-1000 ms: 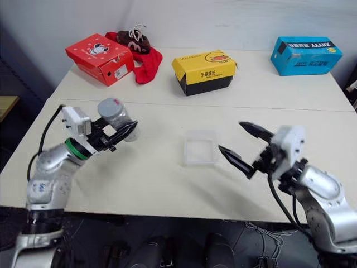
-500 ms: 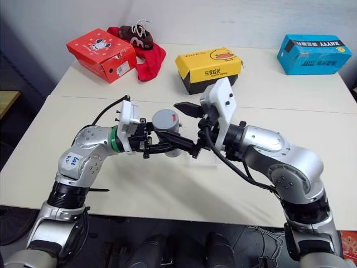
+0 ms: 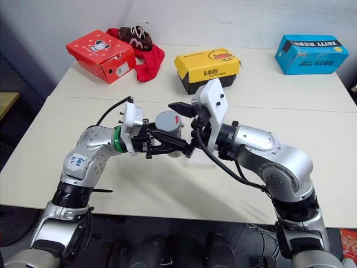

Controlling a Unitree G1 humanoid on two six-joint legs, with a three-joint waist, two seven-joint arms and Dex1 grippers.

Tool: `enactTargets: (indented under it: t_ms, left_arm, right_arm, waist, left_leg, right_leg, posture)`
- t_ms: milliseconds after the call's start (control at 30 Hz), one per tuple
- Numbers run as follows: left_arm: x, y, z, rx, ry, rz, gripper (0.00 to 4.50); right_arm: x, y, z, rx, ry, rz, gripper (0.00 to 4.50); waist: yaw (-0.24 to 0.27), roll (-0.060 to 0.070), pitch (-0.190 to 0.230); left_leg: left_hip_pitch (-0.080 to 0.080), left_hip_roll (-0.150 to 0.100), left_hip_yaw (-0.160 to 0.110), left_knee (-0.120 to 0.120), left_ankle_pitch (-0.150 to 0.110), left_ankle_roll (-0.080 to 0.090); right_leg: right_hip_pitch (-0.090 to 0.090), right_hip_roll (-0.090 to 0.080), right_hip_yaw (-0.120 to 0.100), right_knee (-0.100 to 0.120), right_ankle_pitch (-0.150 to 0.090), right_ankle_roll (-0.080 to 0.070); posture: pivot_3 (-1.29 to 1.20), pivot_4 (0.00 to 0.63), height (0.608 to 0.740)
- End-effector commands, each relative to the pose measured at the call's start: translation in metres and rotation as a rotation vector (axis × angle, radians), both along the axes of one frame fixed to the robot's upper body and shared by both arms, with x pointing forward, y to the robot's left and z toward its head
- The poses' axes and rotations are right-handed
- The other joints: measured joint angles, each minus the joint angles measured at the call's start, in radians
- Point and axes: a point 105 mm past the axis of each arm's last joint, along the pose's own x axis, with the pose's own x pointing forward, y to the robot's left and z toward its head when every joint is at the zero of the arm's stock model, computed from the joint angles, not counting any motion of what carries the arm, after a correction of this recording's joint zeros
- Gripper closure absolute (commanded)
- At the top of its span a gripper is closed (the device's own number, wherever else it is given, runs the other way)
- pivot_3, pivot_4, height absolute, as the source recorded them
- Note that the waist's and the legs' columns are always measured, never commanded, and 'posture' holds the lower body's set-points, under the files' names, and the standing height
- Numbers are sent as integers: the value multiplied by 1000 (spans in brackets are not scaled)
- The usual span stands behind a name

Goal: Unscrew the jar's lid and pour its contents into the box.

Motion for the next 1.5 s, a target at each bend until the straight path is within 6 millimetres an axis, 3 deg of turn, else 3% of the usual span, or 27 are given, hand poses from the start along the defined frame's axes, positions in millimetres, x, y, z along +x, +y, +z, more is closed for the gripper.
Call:
enactTargets:
  t_ms: [33, 200, 300, 467, 667, 933, 967, 1133, 1333, 1500]
  left_arm:
    - [-4, -3, 7, -11, -50, -7, 2157]
    - [-4, -2, 5, -8, -54, -3, 2157]
    - [-4, 0, 5, -4, -64, -7, 2157]
    - [-7, 0, 9, 3, -105, -105, 2157]
    - [-36, -5, 16, -8, -87, -380, 2157]
    - [-44, -1, 18, -6, -82, -415, 2157]
    - [-44, -1, 19, -12, -85, -408, 2157]
    - [-31, 3, 22, -33, -90, -287, 2157]
    - [6, 13, 20, -39, -88, 10, 2157]
    - [10, 7, 19, -39, -83, 24, 2157]
  right_arm:
    - [-4, 1, 9, 15, -36, 18, 409]
    - [-6, 4, 10, 17, -42, 32, 1887]
    - [-7, 4, 10, 6, -47, 52, 1930]
    - [-36, 13, 7, -91, -28, 380, 1930]
    - [-35, 12, 8, -171, -54, 540, 1930]
    - [-32, 1, 13, -174, -82, 562, 1930]
    - [-32, 0, 14, -171, -89, 551, 1371]
    - [-23, -9, 30, -78, -202, 406, 28]
    - [-21, -17, 31, -63, -200, 270, 28]
    - [-6, -9, 22, -90, -222, 136, 28]
  waist:
    - [-1, 0, 0]
    - [-1, 0, 0]
    - [-1, 0, 0]
    - [0, 0, 0]
    - [-10, 0, 0]
    - [-21, 0, 0]
    - [-21, 0, 0]
    - [-21, 0, 0]
    - [-21, 0, 0]
    - [-22, 0, 0]
  left_leg:
    - [0, 0, 0, 0, 0, 0]
    - [0, 0, 1, 0, 0, 0]
    - [0, 0, 1, 0, 0, 0]
    - [0, 0, 1, 0, 0, 0]
    - [0, 0, 2, 0, 0, 0]
    - [-1, 0, 2, 1, 0, 1]
    - [-1, 0, 2, 1, 0, 1]
    - [-1, 0, 2, 2, 0, 1]
    - [0, 0, 2, 2, 0, 0]
    - [-1, 0, 2, 2, 0, 0]
  right_leg:
    - [0, 0, 0, 0, 0, 0]
    - [-1, 0, 0, 0, 0, 0]
    - [-1, 0, 0, 1, 0, 0]
    - [-1, 0, 1, 1, 0, 0]
    - [-2, 0, 1, 1, 0, 0]
    - [-2, 0, 1, 2, 0, 0]
    - [-2, 0, 1, 2, 0, 0]
    - [-2, 0, 2, 3, 0, 0]
    - [-2, 0, 2, 3, 0, 0]
    - [-2, 0, 2, 3, 0, 0]
  posture:
    - [0, 150, 740]
    - [0, 150, 740]
    - [0, 150, 740]
    - [0, 150, 740]
    - [0, 150, 740]
    - [0, 150, 740]
    - [0, 150, 740]
    - [0, 150, 740]
    - [0, 150, 740]
    - [0, 150, 740]
